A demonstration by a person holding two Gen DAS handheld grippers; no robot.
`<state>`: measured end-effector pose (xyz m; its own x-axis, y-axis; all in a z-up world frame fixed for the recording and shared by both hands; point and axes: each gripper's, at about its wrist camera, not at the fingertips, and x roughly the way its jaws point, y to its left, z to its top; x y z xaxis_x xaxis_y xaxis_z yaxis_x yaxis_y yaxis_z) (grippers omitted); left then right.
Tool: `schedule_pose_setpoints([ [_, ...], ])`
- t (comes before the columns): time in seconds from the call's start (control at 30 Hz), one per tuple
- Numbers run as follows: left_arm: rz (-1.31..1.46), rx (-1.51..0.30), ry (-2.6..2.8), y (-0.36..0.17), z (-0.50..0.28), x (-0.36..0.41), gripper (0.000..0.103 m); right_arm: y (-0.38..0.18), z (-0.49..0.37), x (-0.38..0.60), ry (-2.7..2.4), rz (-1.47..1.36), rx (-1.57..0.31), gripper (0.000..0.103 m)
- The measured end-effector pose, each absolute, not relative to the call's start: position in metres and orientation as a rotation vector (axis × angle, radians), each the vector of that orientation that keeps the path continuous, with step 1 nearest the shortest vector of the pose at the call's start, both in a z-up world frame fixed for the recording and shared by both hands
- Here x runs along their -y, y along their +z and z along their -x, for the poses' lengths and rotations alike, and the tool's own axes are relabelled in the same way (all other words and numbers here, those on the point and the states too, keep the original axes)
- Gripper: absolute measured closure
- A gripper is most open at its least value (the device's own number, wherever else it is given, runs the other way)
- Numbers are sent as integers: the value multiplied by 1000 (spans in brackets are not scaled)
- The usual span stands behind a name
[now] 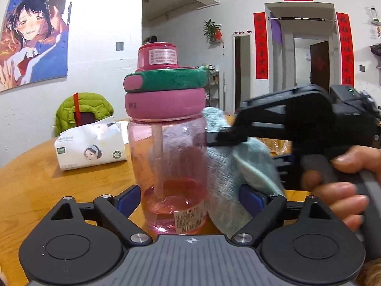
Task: Clean container
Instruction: 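Sweep the towel in the right gripper over the bottle again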
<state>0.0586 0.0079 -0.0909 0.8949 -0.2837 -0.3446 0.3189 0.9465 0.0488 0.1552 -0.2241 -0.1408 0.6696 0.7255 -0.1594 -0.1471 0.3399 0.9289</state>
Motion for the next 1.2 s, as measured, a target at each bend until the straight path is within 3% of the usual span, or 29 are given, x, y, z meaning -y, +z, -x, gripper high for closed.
schedule_pose_setpoints([
  [0.27,-110,-337,-308,-91,-66,-17,32,-137,-152,224,551,-1016,-655,74],
  [0.5,-101,-335,-334,-91,-68,-19,37,-135,-145,246,779,-1282,-416,76],
  [0.73,-113,-334,-336,-91,-68,-17,37,-153,-170,218,517,-1097,-774,77],
  [1.0,-127,-334,-332,-91,-66,-16,37,-135,-159,231,754,-1233,-477,77],
  [1.2,-128,-335,-322,-91,-66,-16,36,-156,-179,215,562,-1135,-748,77],
])
